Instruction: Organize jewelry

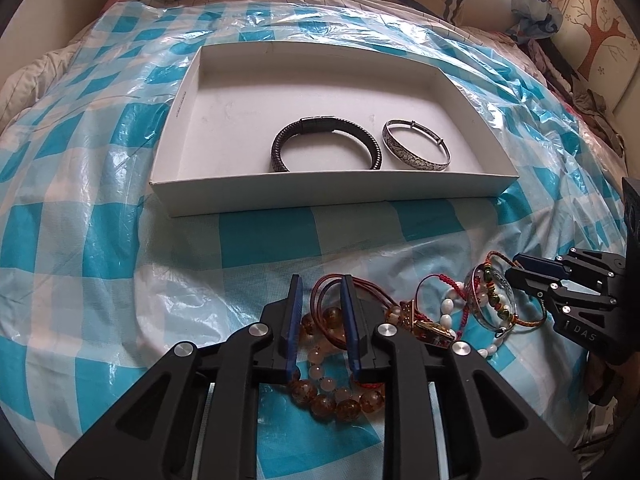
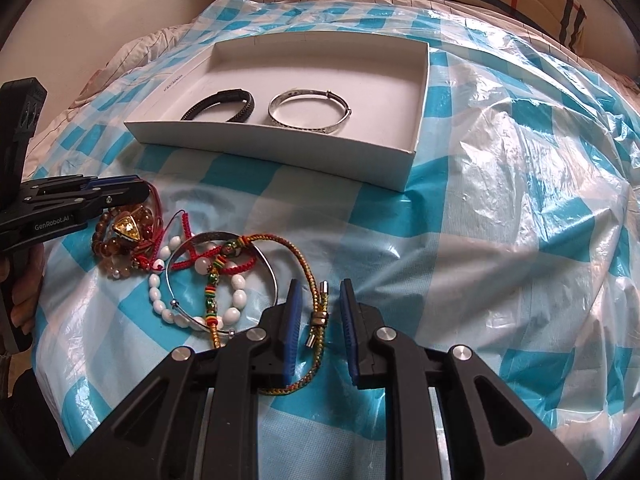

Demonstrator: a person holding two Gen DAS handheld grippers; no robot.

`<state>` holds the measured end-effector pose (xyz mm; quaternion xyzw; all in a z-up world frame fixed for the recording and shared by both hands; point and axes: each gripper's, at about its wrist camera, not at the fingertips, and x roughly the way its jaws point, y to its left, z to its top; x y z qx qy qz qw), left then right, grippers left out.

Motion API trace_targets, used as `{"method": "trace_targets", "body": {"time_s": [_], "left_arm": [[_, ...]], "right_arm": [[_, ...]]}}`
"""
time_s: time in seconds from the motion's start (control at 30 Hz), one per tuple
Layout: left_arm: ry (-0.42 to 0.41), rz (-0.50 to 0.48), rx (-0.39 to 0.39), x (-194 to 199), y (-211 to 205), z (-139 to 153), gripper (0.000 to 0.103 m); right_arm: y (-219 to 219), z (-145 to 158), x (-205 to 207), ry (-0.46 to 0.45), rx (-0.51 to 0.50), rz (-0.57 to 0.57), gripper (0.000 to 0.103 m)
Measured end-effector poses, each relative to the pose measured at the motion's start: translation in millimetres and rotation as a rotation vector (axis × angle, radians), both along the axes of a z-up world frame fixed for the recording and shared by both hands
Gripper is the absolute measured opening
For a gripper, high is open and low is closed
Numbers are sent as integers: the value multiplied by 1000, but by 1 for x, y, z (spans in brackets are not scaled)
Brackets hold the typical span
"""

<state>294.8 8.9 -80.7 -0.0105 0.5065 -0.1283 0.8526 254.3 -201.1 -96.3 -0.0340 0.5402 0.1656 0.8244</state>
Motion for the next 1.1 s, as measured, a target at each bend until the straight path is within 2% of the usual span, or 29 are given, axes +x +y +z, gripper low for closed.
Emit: {"method": "trace_targets", "body": {"time_s": [0.1, 0.23, 0.33, 0.57, 0.9, 1.03, 1.1], "left_arm": [[-10, -10, 14, -2, -3, 1, 18], [-20, -29, 5, -9, -4, 5, 6], [-29, -31, -9, -15, -1, 12, 3], [-49, -23, -88, -29, 13, 35, 2], [-121, -40, -173, -44, 19, 82, 2], [-149, -47, -150, -46, 16, 92, 3], [-125, -34, -129, -39, 18, 83, 3]], "right_arm": [[2, 1, -3, -2, 12, 12, 9], [3, 10, -9, -31, 28, 6, 9], [-1, 21, -13, -56, 70, -15, 9], [-8, 41, -18, -71, 193, -61, 8], [-8, 73, -23, -134, 269, -63, 6], [-4, 78, -23, -145, 266, -47, 6], [-4, 76, -23, -145, 259, -47, 6]]}}
